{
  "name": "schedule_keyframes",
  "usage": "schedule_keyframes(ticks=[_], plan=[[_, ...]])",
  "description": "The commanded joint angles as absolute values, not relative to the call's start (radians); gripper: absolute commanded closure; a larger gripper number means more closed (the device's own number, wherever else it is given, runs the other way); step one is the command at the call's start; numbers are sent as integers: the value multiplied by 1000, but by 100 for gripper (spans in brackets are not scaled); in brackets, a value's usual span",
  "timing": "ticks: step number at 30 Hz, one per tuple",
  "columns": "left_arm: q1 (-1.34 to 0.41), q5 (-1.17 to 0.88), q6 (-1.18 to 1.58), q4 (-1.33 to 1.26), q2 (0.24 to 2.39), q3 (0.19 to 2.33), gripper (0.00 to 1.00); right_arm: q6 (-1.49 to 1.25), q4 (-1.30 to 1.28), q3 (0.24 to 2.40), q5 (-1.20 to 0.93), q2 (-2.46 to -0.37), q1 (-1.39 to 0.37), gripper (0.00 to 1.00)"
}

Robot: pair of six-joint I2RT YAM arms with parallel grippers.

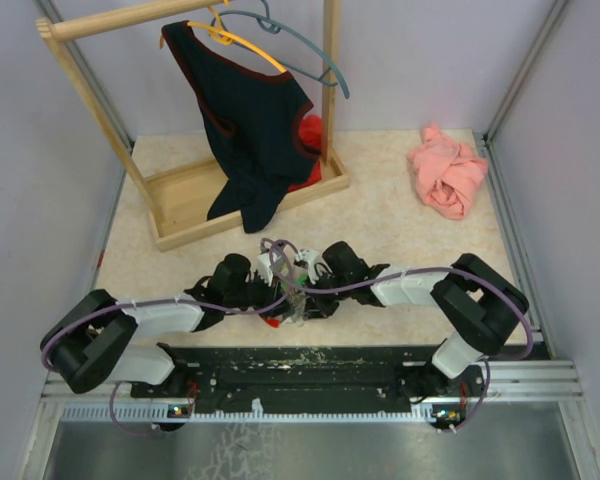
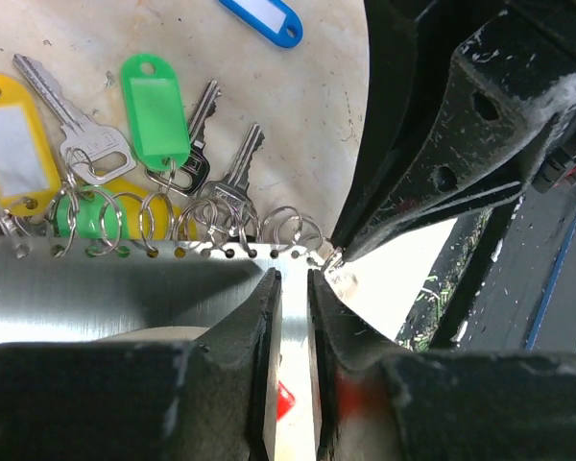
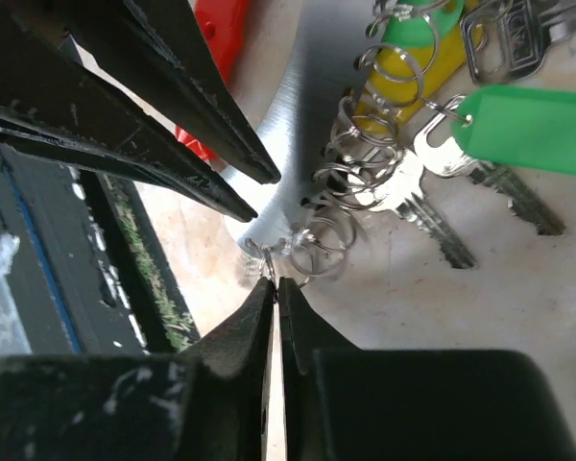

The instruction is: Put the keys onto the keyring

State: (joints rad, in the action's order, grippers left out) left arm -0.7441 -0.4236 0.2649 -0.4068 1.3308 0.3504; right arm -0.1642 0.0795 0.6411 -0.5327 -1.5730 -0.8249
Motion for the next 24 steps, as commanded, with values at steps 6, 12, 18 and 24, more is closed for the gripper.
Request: schedule_keyframes(ticks=[6, 12, 18, 24], plan=[[-740, -390, 253, -410, 1302, 367, 80, 72, -31, 728, -446, -1499, -854, 100], [-729, -377, 268, -394, 1239, 361, 76, 190, -95, 766, -374, -1447, -873, 100], [-719, -327, 404, -351, 1211, 364, 72, 296, -65, 763, -310, -1415, -908, 100], [-697, -210, 667, -228, 1145, 364, 65, 328, -55, 775, -268, -1414, -932, 100]])
